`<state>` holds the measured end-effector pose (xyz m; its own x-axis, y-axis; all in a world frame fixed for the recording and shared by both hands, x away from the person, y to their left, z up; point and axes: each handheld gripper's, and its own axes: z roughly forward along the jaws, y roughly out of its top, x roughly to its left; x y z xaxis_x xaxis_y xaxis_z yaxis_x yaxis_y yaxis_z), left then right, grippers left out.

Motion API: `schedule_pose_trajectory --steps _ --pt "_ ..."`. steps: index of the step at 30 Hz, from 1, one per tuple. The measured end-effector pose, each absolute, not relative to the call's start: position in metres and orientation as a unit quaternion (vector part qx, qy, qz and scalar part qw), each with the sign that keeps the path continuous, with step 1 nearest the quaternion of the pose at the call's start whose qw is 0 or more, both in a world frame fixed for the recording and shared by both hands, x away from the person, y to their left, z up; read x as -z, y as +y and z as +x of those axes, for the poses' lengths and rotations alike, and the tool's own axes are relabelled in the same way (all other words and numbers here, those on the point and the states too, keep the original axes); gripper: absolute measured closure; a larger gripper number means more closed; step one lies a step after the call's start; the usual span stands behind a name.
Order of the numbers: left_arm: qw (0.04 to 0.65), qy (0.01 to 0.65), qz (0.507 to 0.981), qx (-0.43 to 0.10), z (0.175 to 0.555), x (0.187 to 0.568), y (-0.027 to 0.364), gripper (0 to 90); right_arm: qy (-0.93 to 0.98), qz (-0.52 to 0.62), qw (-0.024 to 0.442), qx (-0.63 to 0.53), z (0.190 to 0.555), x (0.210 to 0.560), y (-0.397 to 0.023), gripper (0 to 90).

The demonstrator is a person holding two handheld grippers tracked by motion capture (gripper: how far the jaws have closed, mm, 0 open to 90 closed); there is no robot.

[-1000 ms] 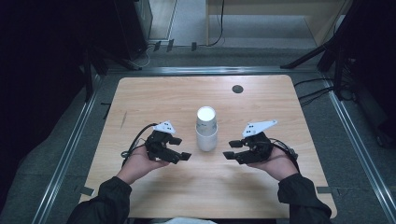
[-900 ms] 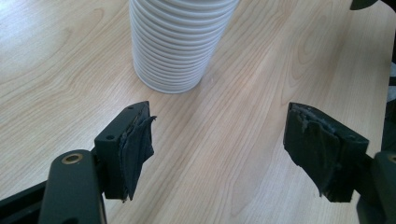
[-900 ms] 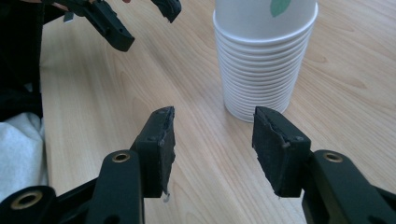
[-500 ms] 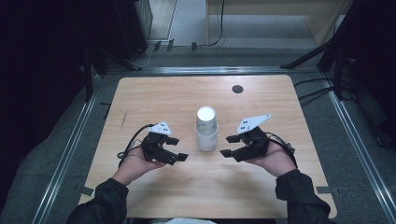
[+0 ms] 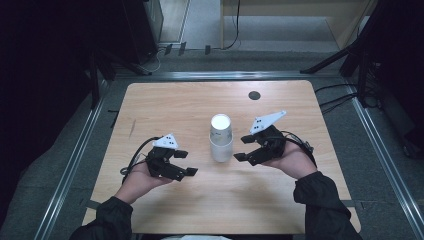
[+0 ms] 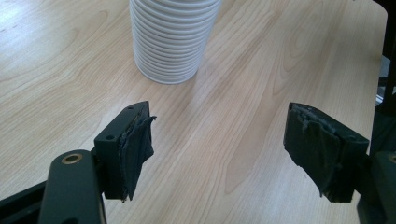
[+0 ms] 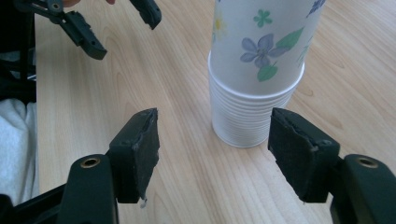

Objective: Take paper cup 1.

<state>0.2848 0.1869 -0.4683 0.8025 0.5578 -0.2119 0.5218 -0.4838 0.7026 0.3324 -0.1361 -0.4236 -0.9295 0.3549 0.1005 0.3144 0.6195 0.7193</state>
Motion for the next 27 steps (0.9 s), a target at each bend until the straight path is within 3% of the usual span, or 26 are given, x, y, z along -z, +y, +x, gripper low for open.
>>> schedule_pose_trajectory --steps 27 --pt "0.398 0.315 0.862 -0.018 0.273 0.471 0.192 23.5 0.912 0.157 0.02 -0.377 0.37 0.408 -0.113 31.9"
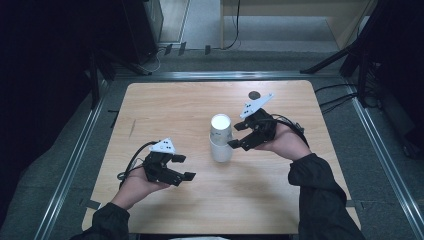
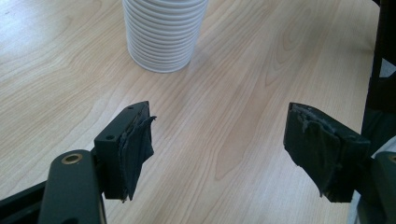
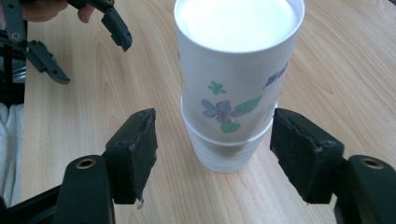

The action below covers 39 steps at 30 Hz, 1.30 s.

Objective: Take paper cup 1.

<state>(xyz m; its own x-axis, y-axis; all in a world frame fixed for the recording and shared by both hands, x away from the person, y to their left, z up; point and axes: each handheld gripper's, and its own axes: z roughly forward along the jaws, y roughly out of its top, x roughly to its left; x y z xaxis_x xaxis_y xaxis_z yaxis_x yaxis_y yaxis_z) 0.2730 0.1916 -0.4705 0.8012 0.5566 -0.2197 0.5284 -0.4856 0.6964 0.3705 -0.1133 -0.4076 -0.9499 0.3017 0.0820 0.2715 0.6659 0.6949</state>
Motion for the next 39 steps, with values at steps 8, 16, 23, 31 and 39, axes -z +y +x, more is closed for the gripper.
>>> schedule_pose_trajectory --steps 8,16,23,31,39 --pt "0.4 0.314 0.861 -0.015 0.268 0.47 0.192 23.5 0.916 0.147 0.02 -0.373 0.382 0.403 -0.102 30.4" --pt "0.402 0.317 0.859 -0.012 0.264 0.47 0.196 23.5 0.92 0.133 0.016 -0.369 0.392 0.399 -0.087 27.3" --pt "0.405 0.313 0.859 -0.007 0.262 0.47 0.195 23.5 0.925 0.125 0.014 -0.359 0.396 0.399 -0.075 26.1" --pt "0.404 0.309 0.861 -0.009 0.261 0.47 0.194 23.5 0.925 0.129 0.024 -0.356 0.396 0.397 -0.073 31.3" --pt "0.405 0.31 0.86 -0.008 0.261 0.47 0.195 23.5 0.927 0.131 0.027 -0.351 0.395 0.396 -0.072 31.8"
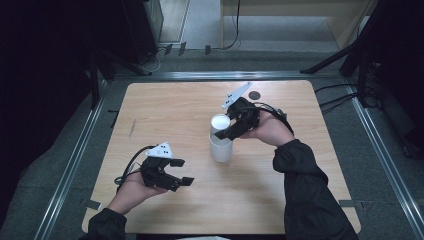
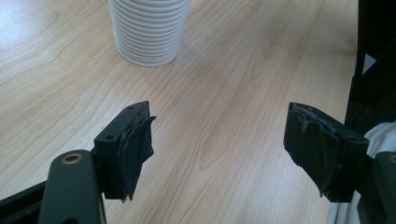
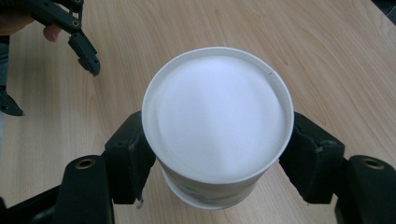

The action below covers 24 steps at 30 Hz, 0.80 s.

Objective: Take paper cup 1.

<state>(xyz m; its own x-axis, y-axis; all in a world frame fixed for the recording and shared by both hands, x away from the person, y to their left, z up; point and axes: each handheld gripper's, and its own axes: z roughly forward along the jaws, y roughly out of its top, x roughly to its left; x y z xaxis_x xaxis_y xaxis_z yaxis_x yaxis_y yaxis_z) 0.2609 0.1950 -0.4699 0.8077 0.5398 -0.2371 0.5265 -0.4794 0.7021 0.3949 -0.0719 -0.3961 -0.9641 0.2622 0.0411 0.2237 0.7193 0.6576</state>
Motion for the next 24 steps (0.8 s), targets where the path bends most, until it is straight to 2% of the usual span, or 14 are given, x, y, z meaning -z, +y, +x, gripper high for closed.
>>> schedule_pose_trajectory --steps 24 --pt "0.405 0.306 0.862 -0.007 0.261 0.47 0.194 23.4 0.921 0.136 0.025 -0.365 0.392 0.381 -0.077 32.3"
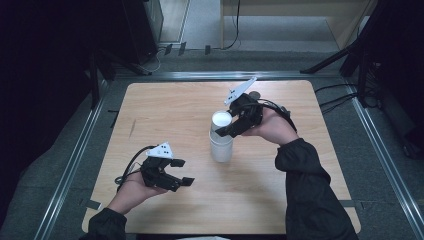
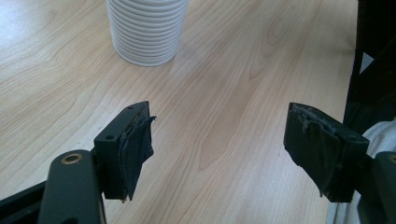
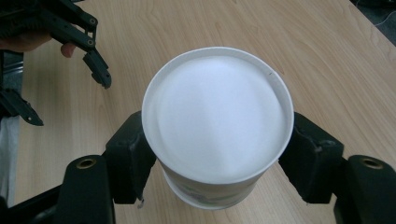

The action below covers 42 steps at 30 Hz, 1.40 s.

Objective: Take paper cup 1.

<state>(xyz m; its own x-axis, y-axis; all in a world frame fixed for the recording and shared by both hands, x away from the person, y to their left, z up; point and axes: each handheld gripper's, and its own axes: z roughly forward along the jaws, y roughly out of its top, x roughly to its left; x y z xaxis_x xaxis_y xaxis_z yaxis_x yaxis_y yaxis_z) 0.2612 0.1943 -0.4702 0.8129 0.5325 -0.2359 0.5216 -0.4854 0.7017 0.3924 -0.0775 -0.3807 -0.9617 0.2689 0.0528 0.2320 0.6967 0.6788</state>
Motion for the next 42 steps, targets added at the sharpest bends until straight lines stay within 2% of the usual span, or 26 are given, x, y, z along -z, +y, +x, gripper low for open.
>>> schedule_pose_trajectory --steps 25,33,42 --pt "0.412 0.302 0.859 -0.01 0.26 0.468 0.194 23.3 0.907 0.133 0.053 -0.397 0.373 0.334 -0.087 32.9" --pt "0.416 0.3 0.858 -0.013 0.261 0.466 0.194 22.9 0.901 0.123 0.049 -0.413 0.361 0.319 -0.093 33.0" --pt "0.424 0.291 0.857 -0.012 0.267 0.463 0.192 19.9 0.905 0.116 0.035 -0.408 0.345 0.323 -0.102 33.1"
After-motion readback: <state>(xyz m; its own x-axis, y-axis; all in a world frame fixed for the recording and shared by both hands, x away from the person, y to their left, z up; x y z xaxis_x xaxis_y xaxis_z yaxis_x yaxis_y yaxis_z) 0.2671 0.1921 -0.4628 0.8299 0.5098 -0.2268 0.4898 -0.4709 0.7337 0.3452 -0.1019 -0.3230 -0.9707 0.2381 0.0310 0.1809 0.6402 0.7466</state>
